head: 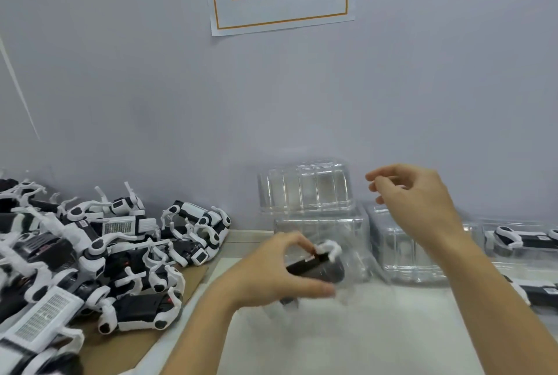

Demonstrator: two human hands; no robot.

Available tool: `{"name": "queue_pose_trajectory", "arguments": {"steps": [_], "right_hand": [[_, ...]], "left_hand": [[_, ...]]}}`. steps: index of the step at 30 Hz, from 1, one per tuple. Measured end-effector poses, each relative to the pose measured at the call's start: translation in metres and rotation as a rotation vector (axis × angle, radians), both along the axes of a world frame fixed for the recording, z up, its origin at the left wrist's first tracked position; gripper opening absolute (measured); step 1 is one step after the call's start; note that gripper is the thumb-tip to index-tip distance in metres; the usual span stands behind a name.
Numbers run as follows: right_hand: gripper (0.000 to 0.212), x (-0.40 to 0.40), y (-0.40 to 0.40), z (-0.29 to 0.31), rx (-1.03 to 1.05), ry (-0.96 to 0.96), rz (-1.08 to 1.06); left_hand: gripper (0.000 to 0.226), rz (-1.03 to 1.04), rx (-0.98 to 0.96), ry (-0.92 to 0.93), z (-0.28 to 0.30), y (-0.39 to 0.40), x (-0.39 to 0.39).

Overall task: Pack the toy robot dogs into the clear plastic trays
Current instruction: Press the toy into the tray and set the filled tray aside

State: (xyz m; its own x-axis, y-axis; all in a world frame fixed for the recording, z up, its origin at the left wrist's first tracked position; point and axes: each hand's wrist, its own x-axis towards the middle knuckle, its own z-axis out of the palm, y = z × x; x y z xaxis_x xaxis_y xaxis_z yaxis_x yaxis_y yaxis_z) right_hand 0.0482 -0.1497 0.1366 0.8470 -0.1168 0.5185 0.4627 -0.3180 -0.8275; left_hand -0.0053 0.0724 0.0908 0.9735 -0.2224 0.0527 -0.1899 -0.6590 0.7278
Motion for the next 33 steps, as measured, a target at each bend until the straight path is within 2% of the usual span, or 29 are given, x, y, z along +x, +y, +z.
{"name": "queue_pose_trajectory", "arguments": {"steps": [2,4,7,10,11,13,14,16,17,19,22,26,28,30,33], "right_hand": [[0.023,0.000,0.004,-0.002,-0.042,0.025,0.023],[0.021,0.000,0.010,-0.005,-0.093,0.050,0.057],[0.019,0.000,0.016,-0.009,-0.185,0.078,0.108],[0.016,0.001,0.021,-0.013,-0.262,0.105,0.151],[0.015,0.001,0.023,-0.014,-0.290,0.114,0.166],[0.016,0.001,0.026,-0.017,-0.332,0.127,0.197],[0.016,0.001,0.028,-0.018,-0.346,0.130,0.212],[0.016,-0.001,0.033,-0.020,-0.377,0.135,0.240],[0.016,-0.002,0.035,-0.021,-0.396,0.141,0.254],[0.016,-0.005,0.041,-0.024,-0.441,0.151,0.282],[0.016,-0.008,0.049,-0.027,-0.521,0.175,0.329],[0.020,-0.012,0.058,-0.029,-0.590,0.171,0.364],[0.021,-0.014,0.062,-0.031,-0.606,0.179,0.382],[0.020,-0.015,0.066,-0.034,-0.615,0.181,0.391],[0.017,-0.017,0.075,-0.042,-0.567,0.174,0.408]], "left_hand": [[0.073,-0.011,0.303,-0.019,-0.011,-0.007,0.006],[0.087,-0.034,0.413,-0.036,-0.021,-0.016,0.009],[0.094,-0.057,0.314,-0.033,-0.031,-0.023,0.011],[0.061,0.019,0.066,-0.102,-0.029,-0.020,0.016],[0.046,0.086,0.005,-0.172,-0.029,-0.019,0.019],[0.019,0.357,-0.025,-0.310,-0.026,-0.012,0.023],[0.015,0.525,0.012,-0.332,-0.026,-0.007,0.026],[0.025,0.756,0.149,-0.242,-0.030,0.005,0.027],[0.034,0.785,0.214,-0.152,-0.032,0.010,0.027],[0.047,0.738,0.225,0.008,-0.036,0.016,0.027],[0.053,0.633,0.065,0.114,-0.037,0.013,0.025],[0.042,0.442,-0.537,0.272,-0.028,0.007,0.022],[0.040,0.329,-0.728,0.308,-0.027,0.005,0.023],[0.040,0.313,-0.757,0.272,-0.028,0.006,0.025],[0.030,0.410,-0.646,0.172,-0.033,0.011,0.029]]}}
